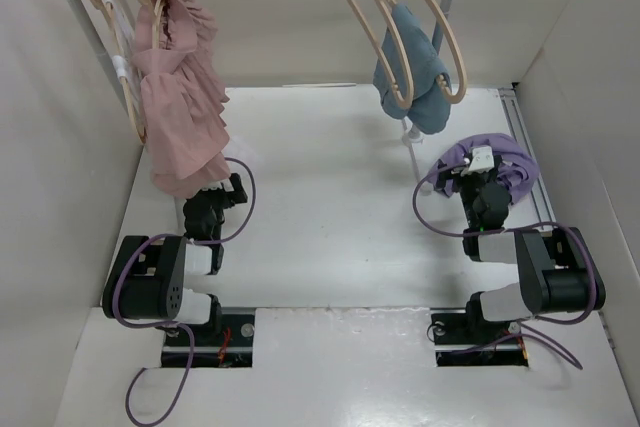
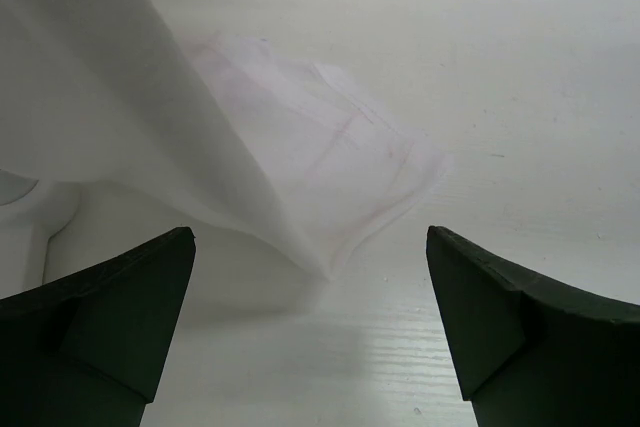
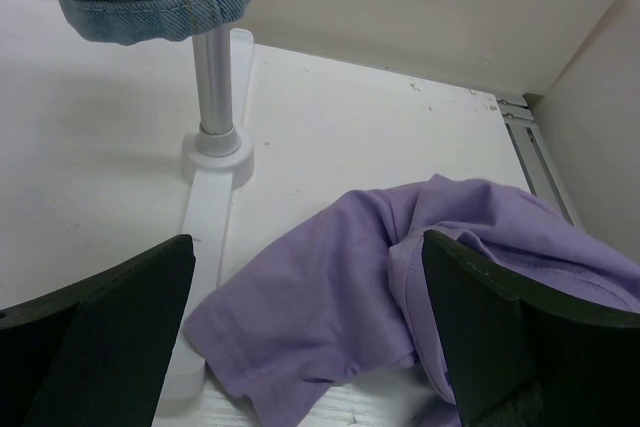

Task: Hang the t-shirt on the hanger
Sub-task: Grab the tshirt from the pile

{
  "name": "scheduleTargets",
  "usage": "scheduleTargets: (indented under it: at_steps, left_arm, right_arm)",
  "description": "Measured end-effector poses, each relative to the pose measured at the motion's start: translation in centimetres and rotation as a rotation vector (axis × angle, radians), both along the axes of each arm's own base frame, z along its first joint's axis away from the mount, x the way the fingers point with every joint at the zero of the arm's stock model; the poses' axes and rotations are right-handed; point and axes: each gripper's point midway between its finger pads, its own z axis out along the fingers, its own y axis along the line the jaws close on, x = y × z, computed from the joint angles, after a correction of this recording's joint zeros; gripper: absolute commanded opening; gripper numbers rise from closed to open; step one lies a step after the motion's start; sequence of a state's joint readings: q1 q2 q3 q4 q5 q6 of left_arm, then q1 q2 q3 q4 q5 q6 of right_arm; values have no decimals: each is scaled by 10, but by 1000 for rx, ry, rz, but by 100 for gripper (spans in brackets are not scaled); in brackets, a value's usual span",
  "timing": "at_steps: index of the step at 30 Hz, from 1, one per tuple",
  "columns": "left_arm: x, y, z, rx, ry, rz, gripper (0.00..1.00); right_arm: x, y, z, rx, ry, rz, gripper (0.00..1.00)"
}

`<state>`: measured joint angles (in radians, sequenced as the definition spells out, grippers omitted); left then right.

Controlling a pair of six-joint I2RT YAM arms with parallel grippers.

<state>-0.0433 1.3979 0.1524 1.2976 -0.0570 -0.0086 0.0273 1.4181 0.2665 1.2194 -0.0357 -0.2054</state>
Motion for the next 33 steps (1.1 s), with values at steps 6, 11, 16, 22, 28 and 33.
scheduleTargets:
  at_steps: [6,11,16,22,28,33]
  left_arm:
    - [0,-4,0,3,0,-24,100]
    - [-22,-19,-15,48,32,-150,100]
    - [-36,-49,32,179,-138,-350,100]
    - [-44,-76,71,392,-235,-542,100]
    - [-65,-89,58,516,-213,-665,100]
    - [-77,-87,67,673,-273,-683,100]
  right_arm:
    - [0,0,0,0,-1,-1,100]
    - [-2,-13,9,49,20,-78,100]
    - [-7,-50,70,129,-82,-250,100]
    - [11,-102,55,233,116,-541,100]
    - [72,-131,52,289,375,-596,100]
    - [92,-126,28,358,533,-610,100]
